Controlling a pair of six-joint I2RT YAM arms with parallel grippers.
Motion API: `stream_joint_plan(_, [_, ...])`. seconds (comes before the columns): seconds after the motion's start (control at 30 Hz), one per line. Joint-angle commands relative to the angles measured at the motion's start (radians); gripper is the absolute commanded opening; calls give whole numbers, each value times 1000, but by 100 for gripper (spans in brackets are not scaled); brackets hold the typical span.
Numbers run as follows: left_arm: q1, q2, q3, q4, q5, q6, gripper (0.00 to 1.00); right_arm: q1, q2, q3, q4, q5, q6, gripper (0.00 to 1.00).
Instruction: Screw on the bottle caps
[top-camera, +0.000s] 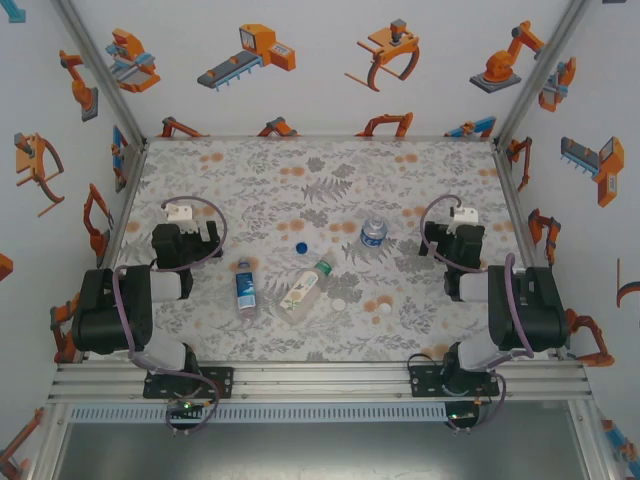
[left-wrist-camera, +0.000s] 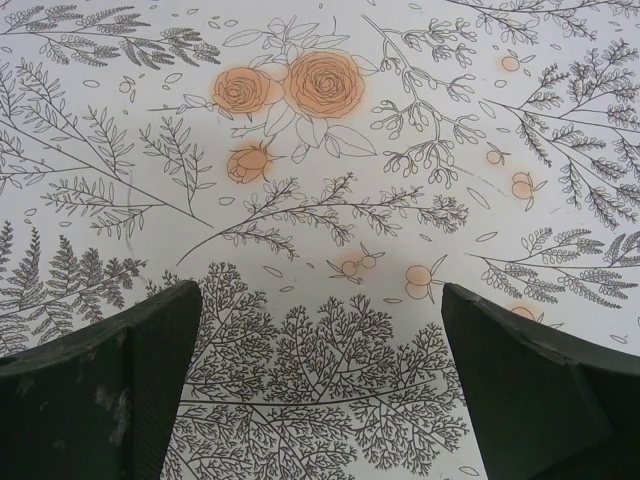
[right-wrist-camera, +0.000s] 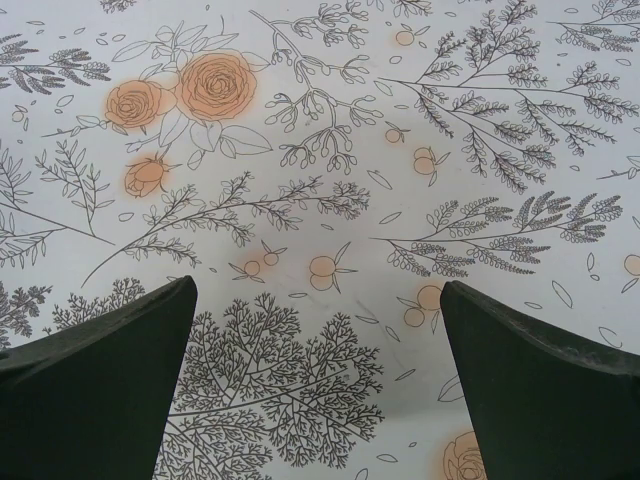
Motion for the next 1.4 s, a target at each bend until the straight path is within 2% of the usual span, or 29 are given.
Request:
stream_joint_plan(0.0, [-8,4,19,28,18,-19,97,-7,9,30,37,17,-12,99])
stream_joint_plan(1.37, [-15,3,27,13,-34,-31,97,-7,9,31,36,17,-11,98])
